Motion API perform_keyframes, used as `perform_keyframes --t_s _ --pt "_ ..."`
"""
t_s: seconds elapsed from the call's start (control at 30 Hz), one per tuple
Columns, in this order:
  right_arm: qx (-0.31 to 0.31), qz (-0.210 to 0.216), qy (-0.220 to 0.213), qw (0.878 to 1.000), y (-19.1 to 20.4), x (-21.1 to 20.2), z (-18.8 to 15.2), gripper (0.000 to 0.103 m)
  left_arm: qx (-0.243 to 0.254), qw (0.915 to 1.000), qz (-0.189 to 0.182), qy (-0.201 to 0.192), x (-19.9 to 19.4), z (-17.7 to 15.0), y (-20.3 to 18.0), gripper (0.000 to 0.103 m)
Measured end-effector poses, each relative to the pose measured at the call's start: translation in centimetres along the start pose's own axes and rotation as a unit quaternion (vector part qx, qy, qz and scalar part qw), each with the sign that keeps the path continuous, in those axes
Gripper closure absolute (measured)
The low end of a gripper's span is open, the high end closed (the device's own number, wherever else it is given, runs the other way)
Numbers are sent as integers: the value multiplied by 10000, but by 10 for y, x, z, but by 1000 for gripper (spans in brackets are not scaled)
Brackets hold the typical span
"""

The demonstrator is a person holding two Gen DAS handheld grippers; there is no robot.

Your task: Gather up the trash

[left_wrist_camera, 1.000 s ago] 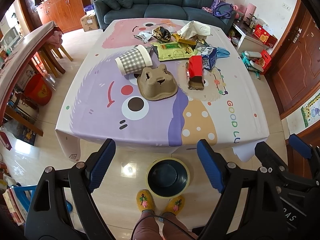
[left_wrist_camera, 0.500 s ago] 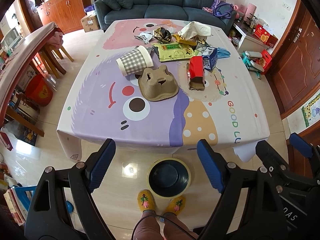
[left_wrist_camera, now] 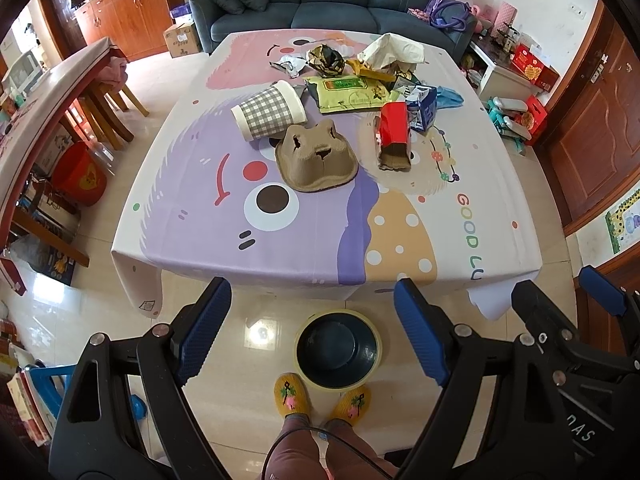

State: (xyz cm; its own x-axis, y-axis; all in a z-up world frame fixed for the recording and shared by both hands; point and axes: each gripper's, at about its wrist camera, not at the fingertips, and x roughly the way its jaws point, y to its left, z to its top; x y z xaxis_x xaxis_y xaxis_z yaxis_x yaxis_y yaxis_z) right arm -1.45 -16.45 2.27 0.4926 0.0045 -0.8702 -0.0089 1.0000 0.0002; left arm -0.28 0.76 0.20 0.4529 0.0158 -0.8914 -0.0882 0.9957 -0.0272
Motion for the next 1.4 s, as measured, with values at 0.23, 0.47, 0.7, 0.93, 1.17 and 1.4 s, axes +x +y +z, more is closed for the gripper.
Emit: perform_keyframes --t_s 0.23,0.47,0.7,0.93,1.17,1.4 --pt "3 16 12 10000 -4 3 -2 7 -14 10000 12 26 2 -1 -4 21" --pt "-29 60 -17 10000 -9 3 -1 7 -36 10000 49 4 3 -1 -9 21" --pt "-169 204 -130 9996 -18 0 5 7 -174 9997 152 -50 -3 3 -18 21" --pt "-199 448 -255 9985 -23 -3 17 7 -326 9987 295 -237 -16 7 -17 21" --pt "-337 651 -465 9962 -14 -6 30 7 -591 9960 453 -500 -28 14 1 21" --pt "-315 700 -565 9954 1 3 52 7 -760 9941 481 -613 -24 35 31 21"
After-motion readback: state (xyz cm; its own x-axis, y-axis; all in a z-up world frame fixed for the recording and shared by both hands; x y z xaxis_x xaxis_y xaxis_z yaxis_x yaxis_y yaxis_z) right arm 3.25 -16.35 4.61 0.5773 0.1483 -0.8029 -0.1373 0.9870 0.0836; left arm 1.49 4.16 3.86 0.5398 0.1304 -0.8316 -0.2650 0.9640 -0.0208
